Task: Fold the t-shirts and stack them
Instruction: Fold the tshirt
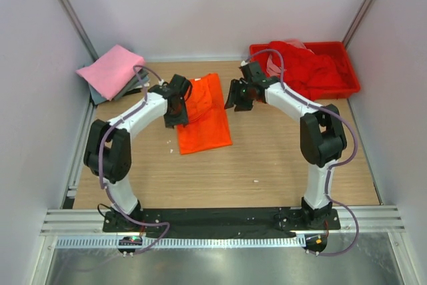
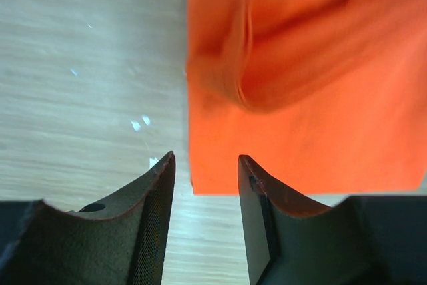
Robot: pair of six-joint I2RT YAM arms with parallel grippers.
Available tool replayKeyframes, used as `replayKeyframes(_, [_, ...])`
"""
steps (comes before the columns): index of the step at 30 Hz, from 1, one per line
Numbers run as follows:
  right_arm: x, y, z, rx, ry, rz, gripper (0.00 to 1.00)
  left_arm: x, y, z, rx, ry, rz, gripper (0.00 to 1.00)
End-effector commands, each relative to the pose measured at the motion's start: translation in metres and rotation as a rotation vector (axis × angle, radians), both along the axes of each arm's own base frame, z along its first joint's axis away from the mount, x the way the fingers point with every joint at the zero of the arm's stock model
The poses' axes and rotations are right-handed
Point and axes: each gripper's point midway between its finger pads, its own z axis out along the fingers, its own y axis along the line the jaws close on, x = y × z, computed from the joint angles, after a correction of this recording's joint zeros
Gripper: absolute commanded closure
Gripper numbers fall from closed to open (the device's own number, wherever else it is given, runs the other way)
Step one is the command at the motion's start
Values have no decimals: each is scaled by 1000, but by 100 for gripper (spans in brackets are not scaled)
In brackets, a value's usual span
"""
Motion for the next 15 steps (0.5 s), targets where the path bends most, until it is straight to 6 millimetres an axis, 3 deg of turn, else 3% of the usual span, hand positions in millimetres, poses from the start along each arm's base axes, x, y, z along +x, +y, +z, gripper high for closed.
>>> replayKeyframes(1, [-10,21,19,75,-76,94,48,43,18,1,24,-20,25,57])
replayKeyframes(3, [-17,21,12,66,-62,109,48,58,26,-6,34,-6,54,57])
replayKeyframes(4, [-18,21,12,68,-64,113,48,61,27,-23,42,37,61,60])
replayKeyframes(8, [-20,25,12,73,-66,135,47,100,28,-25,18,26,99,60])
replayKeyframes(10, [-19,25,13,71,-71,141,47,113,32,-25,16,23,109,60])
replayKeyframes(11, [-17,26,16,72,-78,143,47,112,41,-35,57,61,122,60])
replayKeyframes(12, [-16,27,17,75,-81,148,47,127,47,-23,50,33,147,60])
replayKeyframes(15, [-11,30,22,79,-95,157,45,130,70,-18,65,54,206,60])
